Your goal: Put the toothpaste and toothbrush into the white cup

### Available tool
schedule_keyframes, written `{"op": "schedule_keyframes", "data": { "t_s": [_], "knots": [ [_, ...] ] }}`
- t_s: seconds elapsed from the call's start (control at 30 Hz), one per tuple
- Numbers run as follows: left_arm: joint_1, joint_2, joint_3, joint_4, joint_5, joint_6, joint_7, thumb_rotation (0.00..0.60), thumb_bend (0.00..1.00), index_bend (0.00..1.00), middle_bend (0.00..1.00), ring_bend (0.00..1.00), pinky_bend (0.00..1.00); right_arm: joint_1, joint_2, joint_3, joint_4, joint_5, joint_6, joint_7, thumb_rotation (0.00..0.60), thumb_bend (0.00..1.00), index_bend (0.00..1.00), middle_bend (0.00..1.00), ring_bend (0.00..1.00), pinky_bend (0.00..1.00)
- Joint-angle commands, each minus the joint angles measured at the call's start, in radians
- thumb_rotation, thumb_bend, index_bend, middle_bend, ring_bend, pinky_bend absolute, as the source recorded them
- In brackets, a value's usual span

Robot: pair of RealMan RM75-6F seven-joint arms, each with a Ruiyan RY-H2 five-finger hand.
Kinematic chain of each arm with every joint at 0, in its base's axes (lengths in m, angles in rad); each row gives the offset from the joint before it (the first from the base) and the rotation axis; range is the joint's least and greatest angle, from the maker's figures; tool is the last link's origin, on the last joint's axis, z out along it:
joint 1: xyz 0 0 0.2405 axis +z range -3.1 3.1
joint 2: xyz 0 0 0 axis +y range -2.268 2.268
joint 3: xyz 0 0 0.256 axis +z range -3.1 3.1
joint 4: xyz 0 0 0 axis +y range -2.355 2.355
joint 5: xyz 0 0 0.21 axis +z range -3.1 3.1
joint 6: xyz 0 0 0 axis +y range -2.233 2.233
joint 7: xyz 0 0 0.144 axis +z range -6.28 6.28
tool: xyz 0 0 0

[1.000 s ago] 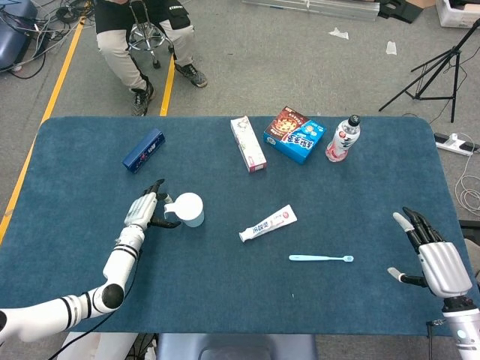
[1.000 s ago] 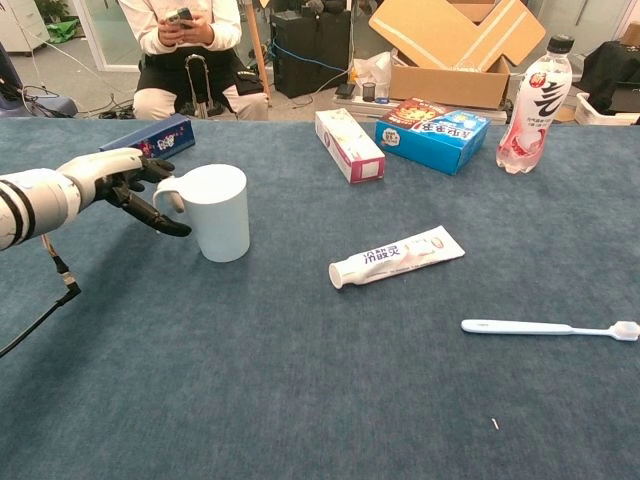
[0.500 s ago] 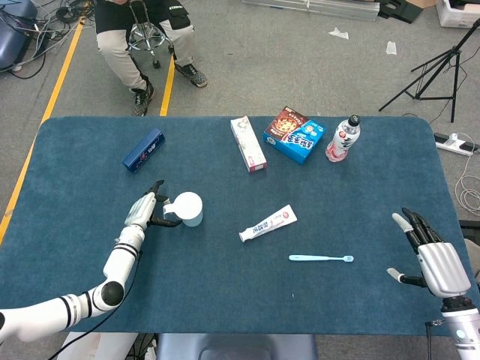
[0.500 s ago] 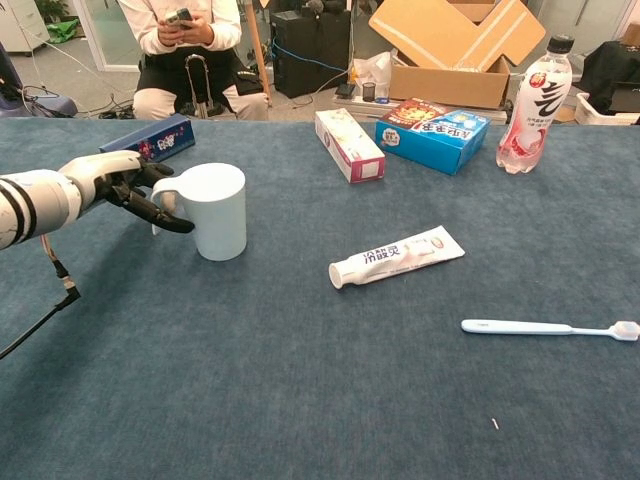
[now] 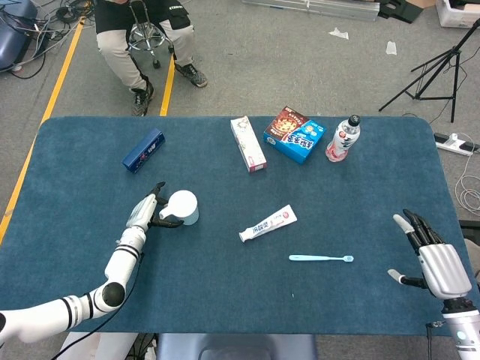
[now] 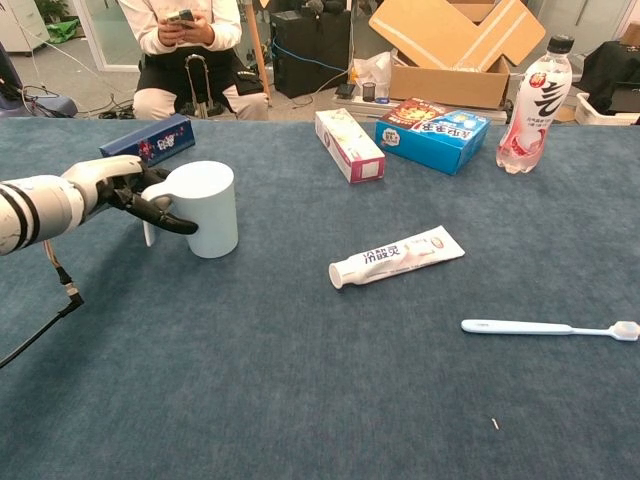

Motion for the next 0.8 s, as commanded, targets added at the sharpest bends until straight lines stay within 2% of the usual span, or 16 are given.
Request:
{"op": "schedule_keyframes", "data": {
  "t_s": [0.03,0.33,0.8],
  "knots": [
    [0.003,-0.004,-0.003,0.002,0.004,-0.007,-0.013,0.6,0.0,0.84,0.0,0.0,0.0,0.0,0.0,0.0,0.0,0.0,0.0,0.0,0.6,0.0,0.0,0.0,0.0,0.27],
    [0.016,-0.011,-0.013,-0.001,0.039,-0.047,-0.08,0.6,0.0,0.86,0.0,0.0,0.0,0.0,0.0,0.0,-0.002,0.0,0.0,-0.001,0.6,0.0,0.0,0.0,0.0,0.27],
    [0.028,-0.061,-0.026,0.011,0.161,-0.059,-0.193,0.6,0.0,0.86,0.0,0.0,0.0,-0.004,0.007,-0.001,-0.021,-0.006,0.007,-0.013,0.6,0.0,0.0,0.0,0.0,0.27]
  ]
}}
